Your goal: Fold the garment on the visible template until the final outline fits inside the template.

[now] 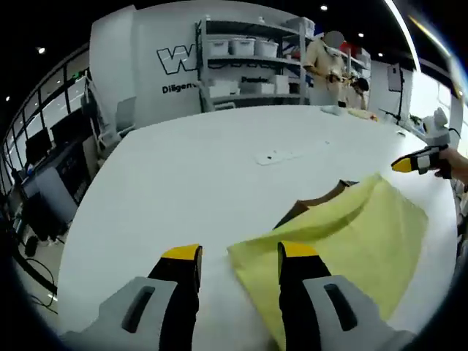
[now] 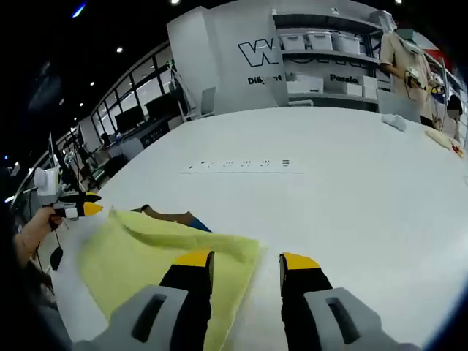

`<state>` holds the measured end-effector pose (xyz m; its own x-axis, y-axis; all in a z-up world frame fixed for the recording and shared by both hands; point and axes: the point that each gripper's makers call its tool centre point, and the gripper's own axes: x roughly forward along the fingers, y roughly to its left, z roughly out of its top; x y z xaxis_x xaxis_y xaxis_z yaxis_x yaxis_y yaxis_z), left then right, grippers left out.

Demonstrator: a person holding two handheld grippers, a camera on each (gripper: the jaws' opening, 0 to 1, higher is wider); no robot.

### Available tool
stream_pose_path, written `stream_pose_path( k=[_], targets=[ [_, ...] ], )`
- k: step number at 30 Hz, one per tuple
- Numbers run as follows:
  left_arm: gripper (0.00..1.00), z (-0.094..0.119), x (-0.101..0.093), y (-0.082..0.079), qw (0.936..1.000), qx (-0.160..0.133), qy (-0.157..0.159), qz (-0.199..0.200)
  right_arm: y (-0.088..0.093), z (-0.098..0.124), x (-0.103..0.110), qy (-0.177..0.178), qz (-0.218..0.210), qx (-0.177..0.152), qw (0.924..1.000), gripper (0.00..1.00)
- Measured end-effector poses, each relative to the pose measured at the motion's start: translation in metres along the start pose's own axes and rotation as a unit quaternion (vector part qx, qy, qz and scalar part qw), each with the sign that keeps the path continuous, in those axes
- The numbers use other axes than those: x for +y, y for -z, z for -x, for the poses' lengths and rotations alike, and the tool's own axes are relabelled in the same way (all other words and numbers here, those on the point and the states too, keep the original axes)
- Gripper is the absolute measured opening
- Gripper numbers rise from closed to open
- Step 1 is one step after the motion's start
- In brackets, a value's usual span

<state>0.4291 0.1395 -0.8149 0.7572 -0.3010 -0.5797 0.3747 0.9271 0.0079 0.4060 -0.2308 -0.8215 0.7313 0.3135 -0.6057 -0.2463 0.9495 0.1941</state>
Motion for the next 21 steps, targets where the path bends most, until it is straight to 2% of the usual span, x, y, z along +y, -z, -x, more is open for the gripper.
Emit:
stream_pose_path(
  k=[2,4,7,10,12,16,18,21],
  targets=[
    [0.42,-0.002,-0.001,0.009,0.9995,0.012,0.013,0.025,0.003,-0.004,0.0,-0.007,-0.006,0.002,1.0,0.32],
    [0.41,-0.006,-0.001,0.013,0.9992,0.018,0.019,0.031,0.005,-0.009,0.0,-0.011,-0.024,0.003,0.9996,0.31],
    [0.37,-0.016,0.002,0.021,0.9981,0.031,0.014,0.051,0.009,-0.019,0.001,-0.022,-0.057,0.005,0.9981,0.3],
    [0.34,-0.027,0.0,0.024,0.995,0.033,0.026,0.091,0.012,-0.029,0.0,-0.02,-0.055,0.01,0.9982,0.28],
    [0.32,-0.033,0.001,0.026,0.9938,0.034,0.028,0.102,0.014,-0.037,-0.001,-0.018,-0.059,0.013,0.998,0.23],
    [0.21,-0.04,0.007,0.025,0.9953,0.033,0.019,0.089,0.012,-0.042,-0.002,-0.016,-0.057,0.01,0.9982,0.13],
    [0.19,-0.04,0.006,0.023,0.9957,0.039,0.014,0.082,0.014,-0.043,-0.002,-0.016,-0.058,0.016,0.9981,0.11],
    [0.11,-0.042,0.004,0.022,0.996,0.043,0.018,0.076,0.015,-0.045,-0.002,-0.016,-0.051,0.017,0.9984,0.05]
  ],
)
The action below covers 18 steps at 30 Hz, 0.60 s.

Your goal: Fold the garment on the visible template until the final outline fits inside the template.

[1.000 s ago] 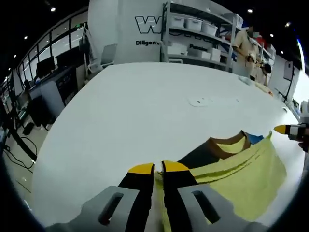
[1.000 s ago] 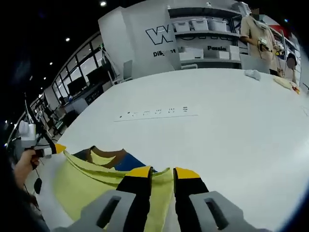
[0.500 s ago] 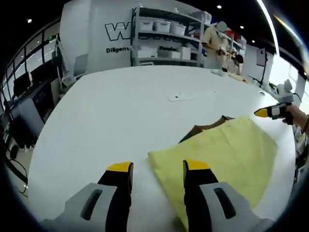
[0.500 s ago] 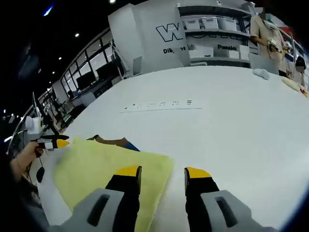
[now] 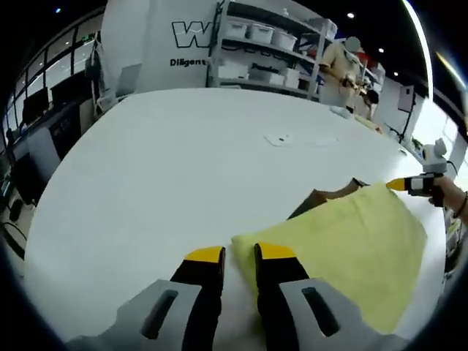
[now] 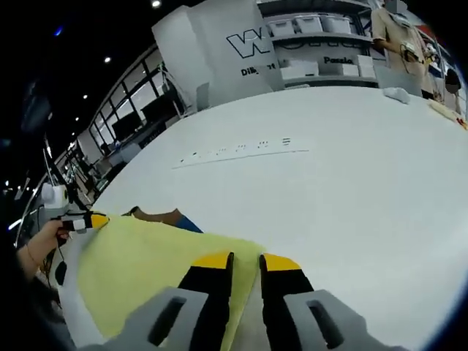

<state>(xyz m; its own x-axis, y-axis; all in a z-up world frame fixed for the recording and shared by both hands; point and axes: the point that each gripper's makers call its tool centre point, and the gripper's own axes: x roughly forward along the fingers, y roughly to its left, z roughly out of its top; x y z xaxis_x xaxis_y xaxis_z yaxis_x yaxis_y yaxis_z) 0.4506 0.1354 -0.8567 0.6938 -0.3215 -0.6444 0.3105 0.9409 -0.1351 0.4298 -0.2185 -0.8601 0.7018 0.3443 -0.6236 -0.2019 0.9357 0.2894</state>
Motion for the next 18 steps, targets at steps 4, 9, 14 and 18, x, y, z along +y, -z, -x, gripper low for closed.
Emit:
stream_pose_path(
  k=[4,9,14,18],
  targets=[
    [0.06,0.003,-0.001,-0.003,0.9991,-0.001,-0.015,-0.041,-0.002,0.002,0.001,0.002,-0.006,-0.005,1.0,0.0],
    [0.05,0.011,-0.009,-0.016,0.9982,-0.022,-0.013,-0.054,-0.009,0.013,0.002,0.016,-0.039,-0.014,0.999,0.0],
    [0.05,0.02,-0.01,-0.027,0.9979,-0.033,-0.013,-0.054,-0.023,0.023,0.008,0.003,-0.043,-0.035,0.9985,0.0],
    [0.06,0.033,-0.009,-0.043,0.9962,-0.06,-0.021,-0.06,-0.036,0.035,0.015,-0.002,-0.036,-0.054,0.9979,0.0]
  ],
)
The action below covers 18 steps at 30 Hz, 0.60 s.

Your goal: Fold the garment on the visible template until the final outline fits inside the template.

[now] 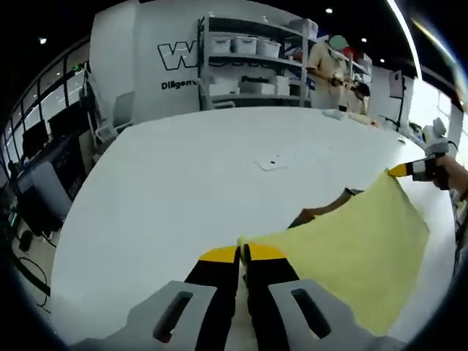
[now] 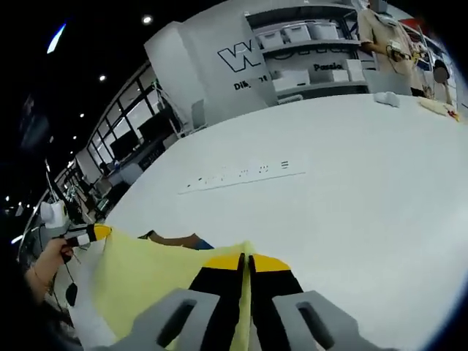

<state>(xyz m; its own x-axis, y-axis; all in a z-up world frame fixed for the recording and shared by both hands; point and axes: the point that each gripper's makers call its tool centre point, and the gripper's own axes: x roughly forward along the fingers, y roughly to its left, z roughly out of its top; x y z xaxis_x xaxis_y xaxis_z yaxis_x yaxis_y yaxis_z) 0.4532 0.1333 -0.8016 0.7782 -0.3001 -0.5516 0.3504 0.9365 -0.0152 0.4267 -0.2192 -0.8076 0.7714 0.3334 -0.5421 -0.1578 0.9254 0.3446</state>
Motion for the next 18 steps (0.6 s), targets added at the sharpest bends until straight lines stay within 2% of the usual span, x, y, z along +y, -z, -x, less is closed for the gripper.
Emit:
stream_pose_path(
  k=[4,5,8,10,12,16,17,18],
  targets=[
    [0.06,0.003,0.003,-0.008,0.9999,-0.017,-0.003,0.001,-0.011,0.002,-0.001,0.011,0.023,-0.021,0.9995,0.0],
    [0.06,0.0,0.004,-0.012,0.9996,-0.028,-0.003,0.0,-0.013,0.0,-0.002,0.013,0.023,-0.026,0.9993,0.0],
    [0.06,-0.008,0.008,-0.013,0.9993,-0.032,-0.003,0.016,-0.014,-0.008,-0.007,0.022,0.018,-0.03,0.9991,0.0],
    [0.06,-0.021,0.012,-0.007,0.9993,-0.026,-0.013,0.022,-0.015,-0.018,-0.012,0.029,0.011,-0.036,0.9989,0.0],
    [0.06,-0.032,0.016,0.005,0.9995,0.0,-0.025,0.019,-0.014,-0.027,-0.016,0.032,0.006,-0.04,0.9987,0.0],
    [0.06,-0.041,0.019,0.011,0.9993,0.007,-0.034,0.013,-0.013,-0.04,-0.025,0.045,0.018,-0.046,0.9978,0.0],
    [0.06,-0.043,0.022,0.015,0.999,0.015,-0.04,0.01,-0.009,-0.044,-0.039,0.072,0.025,-0.037,0.9964,0.0],
    [0.06,-0.044,0.022,0.017,0.9989,0.019,-0.041,0.015,-0.008,-0.046,-0.04,0.068,0.021,-0.034,0.9969,0.0]
  ],
)
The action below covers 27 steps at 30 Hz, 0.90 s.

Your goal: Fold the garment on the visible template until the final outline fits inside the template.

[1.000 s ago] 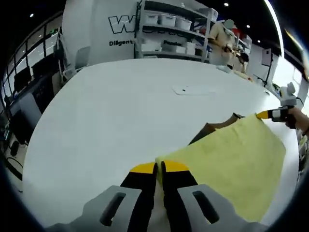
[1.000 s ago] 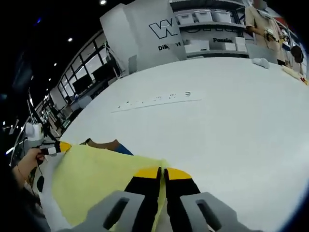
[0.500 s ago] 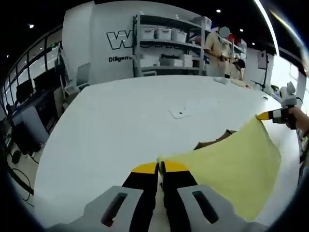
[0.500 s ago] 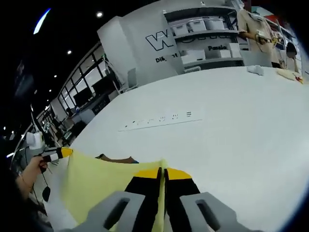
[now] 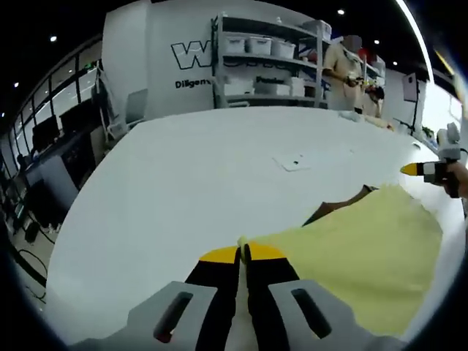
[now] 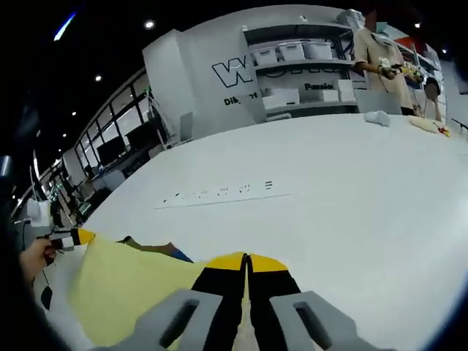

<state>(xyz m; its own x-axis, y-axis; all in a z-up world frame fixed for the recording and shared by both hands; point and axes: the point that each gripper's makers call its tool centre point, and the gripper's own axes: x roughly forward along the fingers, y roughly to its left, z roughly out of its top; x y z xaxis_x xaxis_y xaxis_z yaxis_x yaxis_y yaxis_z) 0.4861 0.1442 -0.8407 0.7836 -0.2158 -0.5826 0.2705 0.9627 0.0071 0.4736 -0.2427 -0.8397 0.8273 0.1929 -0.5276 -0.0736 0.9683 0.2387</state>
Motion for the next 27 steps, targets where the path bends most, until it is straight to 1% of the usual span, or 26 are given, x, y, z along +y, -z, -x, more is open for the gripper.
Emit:
stream_pose_path(
  k=[2,3,5,6,7,8,9,10,12,13,15,16,17,19,20,22,25,26,27],
  targets=[
    [0.06,-0.002,-0.003,0.0,1.0,-0.001,0.004,0.002,0.006,-0.002,-0.004,-0.001,-0.016,0.009,0.9998,0.0],
    [0.06,-0.002,-0.004,0.001,1.0,-0.001,0.004,-0.001,0.007,-0.002,-0.005,0.0,-0.014,0.011,0.9999,0.0],
    [0.07,-0.003,-0.001,0.003,0.9997,0.011,-0.007,-0.019,0.01,-0.001,-0.005,0.001,-0.009,0.016,0.9998,0.0],
    [0.1,-0.003,-0.001,0.004,0.9996,0.013,-0.009,-0.022,0.012,0.0,-0.005,0.001,-0.006,0.019,0.9998,0.0],
    [0.13,-0.004,-0.001,0.004,0.9997,0.013,-0.01,-0.021,0.013,0.0,-0.005,0.001,-0.005,0.023,0.9997,0.0],
    [0.18,-0.002,0.002,0.004,0.9998,0.013,-0.011,-0.012,0.014,0.004,-0.002,-0.005,-0.01,0.027,0.9996,0.0],
    [0.25,-0.001,0.001,0.004,0.9999,0.013,-0.008,-0.007,0.014,0.006,0.0,-0.009,-0.013,0.026,0.9995,0.0],
    [0.3,0.001,0.001,0.003,0.9999,0.015,-0.008,0.0,0.013,0.009,0.003,-0.014,-0.011,0.027,0.9995,0.0],
    [0.36,0.007,0.0,0.0,0.9999,0.01,-0.007,-0.004,0.011,0.013,0.007,-0.014,-0.009,0.024,0.9996,0.0],
    [0.38,0.009,-0.001,-0.002,0.9999,0.008,-0.005,-0.006,0.01,0.015,0.011,-0.022,-0.007,0.024,0.9994,0.03],
    [0.38,0.015,-0.009,-0.007,0.9998,0.003,0.017,-0.007,0.009,0.02,0.021,-0.038,-0.006,0.022,0.999,0.13],
    [0.4,0.016,-0.01,-0.009,0.9998,0.003,0.022,0.0,0.009,0.022,0.025,-0.046,-0.008,0.027,0.9985,0.18],
    [0.42,0.02,-0.012,-0.012,0.9996,-0.001,0.029,0.003,0.01,0.024,0.029,-0.052,-0.012,0.031,0.9981,0.25],
    [0.47,0.026,-0.014,-0.014,0.9994,-0.004,0.033,0.0,0.011,0.029,0.039,-0.069,-0.013,0.031,0.9971,0.34],
    [0.5,0.031,-0.016,-0.017,0.9993,-0.009,0.036,-0.007,0.012,0.033,0.043,-0.075,-0.018,0.033,0.9965,0.39],
    [0.58,0.035,-0.017,-0.02,0.9991,-0.014,0.038,-0.007,0.013,0.037,0.049,-0.084,-0.015,0.034,0.9958,0.44],
    [0.66,0.045,-0.022,-0.024,0.9986,-0.021,0.047,-0.01,0.015,0.046,0.056,-0.09,-0.009,0.038,0.9952,0.49],
    [0.68,0.047,-0.022,-0.025,0.9987,-0.022,0.043,-0.016,0.016,0.047,0.057,-0.091,-0.008,0.038,0.9951,0.52],
    [0.69,0.049,-0.02,-0.028,0.9981,-0.03,0.035,-0.04,0.017,0.05,0.059,-0.093,-0.006,0.04,0.9948,0.55]
  ],
)
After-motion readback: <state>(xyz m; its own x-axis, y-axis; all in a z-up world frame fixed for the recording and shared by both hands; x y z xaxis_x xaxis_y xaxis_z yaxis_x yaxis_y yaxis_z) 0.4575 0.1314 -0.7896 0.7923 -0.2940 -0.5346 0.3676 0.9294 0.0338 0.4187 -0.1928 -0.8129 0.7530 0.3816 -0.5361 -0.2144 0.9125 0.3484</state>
